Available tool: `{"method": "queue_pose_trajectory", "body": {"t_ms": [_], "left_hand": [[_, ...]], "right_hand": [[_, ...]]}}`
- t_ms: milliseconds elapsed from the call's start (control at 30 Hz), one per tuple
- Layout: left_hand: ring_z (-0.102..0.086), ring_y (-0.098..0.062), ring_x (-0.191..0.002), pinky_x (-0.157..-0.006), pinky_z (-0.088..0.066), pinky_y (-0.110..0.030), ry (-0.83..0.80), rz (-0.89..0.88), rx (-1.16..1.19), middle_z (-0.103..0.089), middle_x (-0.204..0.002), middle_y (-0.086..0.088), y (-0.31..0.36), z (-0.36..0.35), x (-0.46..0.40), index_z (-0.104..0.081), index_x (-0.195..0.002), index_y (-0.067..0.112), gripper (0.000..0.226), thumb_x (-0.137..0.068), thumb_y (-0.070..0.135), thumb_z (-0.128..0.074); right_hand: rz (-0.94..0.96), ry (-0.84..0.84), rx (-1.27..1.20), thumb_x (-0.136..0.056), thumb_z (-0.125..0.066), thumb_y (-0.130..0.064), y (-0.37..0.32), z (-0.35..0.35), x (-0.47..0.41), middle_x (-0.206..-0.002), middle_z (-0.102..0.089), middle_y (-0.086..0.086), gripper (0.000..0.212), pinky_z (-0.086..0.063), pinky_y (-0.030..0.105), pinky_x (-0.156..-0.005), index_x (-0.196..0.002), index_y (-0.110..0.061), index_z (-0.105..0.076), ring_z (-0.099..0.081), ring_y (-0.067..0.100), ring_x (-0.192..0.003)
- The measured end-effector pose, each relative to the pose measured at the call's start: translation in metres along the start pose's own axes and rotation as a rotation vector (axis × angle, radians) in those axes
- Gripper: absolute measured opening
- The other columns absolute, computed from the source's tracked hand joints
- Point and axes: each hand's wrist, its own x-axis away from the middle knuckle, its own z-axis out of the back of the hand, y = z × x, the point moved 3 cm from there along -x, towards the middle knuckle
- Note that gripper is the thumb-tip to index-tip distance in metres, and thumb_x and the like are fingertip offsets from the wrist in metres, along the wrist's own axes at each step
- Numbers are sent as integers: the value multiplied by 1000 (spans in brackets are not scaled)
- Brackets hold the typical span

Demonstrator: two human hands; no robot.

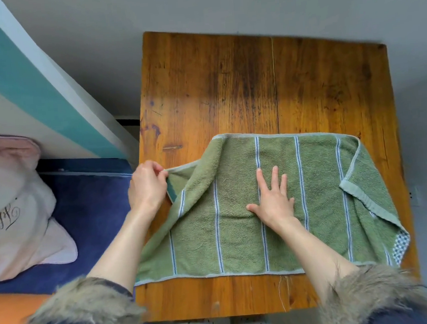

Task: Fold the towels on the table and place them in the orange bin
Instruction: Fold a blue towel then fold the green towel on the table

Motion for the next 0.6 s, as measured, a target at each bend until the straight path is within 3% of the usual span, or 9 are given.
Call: {"method": "queue_pose_trajectory", "body": {"t_ms": [167,267,333,400,500,600], "left_hand": [[-54,-33,-100,-81,-38,-35,321,-10,108,-53,-116,-14,12,43,-27,-57,-109,6,19,-95,16,-48],[-54,-30,-100,-84,-39,-35,349,-126,138,-45,-125,-15,18,40,-25,-48,-122,5,29,-94,6,-43],[-50,-30,-114,-97,-39,-36,238,-251,72,-41,-132,-17,18,21,-14,-45,-129,3,36,-93,6,-46],[-31,-33,-135,-112,-25,-49,34,-320,-105,-30,-146,-19,10,-8,3,-39,-137,8,46,-93,17,-50],[13,-32,-143,-103,10,-62,-235,-302,-369,13,-157,-8,-11,-40,19,-9,-148,33,78,-86,55,-51],[30,-33,-137,-100,14,-67,-286,-333,-528,31,-151,-6,-19,-43,8,9,-145,41,100,-70,79,-45]], "right_hand": [[0,6,-11,-87,-63,-33,-1,0,1,-151,33,3,96,-10,64,-111,-147,-35,12,24,30,-141],[1,-1,-12,-87,-62,-33,-1,0,1,-151,33,3,95,-10,64,-111,-147,-35,11,25,30,-141],[7,-4,-15,-88,-62,-34,-1,1,1,-151,33,2,94,-10,64,-110,-148,-35,10,25,29,-141],[10,-7,-14,-88,-62,-35,-1,1,1,-151,33,2,93,-10,64,-110,-148,-35,9,25,29,-141],[18,-1,7,-86,-62,-40,1,0,1,-152,33,2,94,-8,66,-110,-148,-35,9,24,29,-141],[44,84,82,-82,-58,-57,5,2,-1,-152,31,2,96,-2,65,-108,-147,-36,9,24,27,-142]]}}
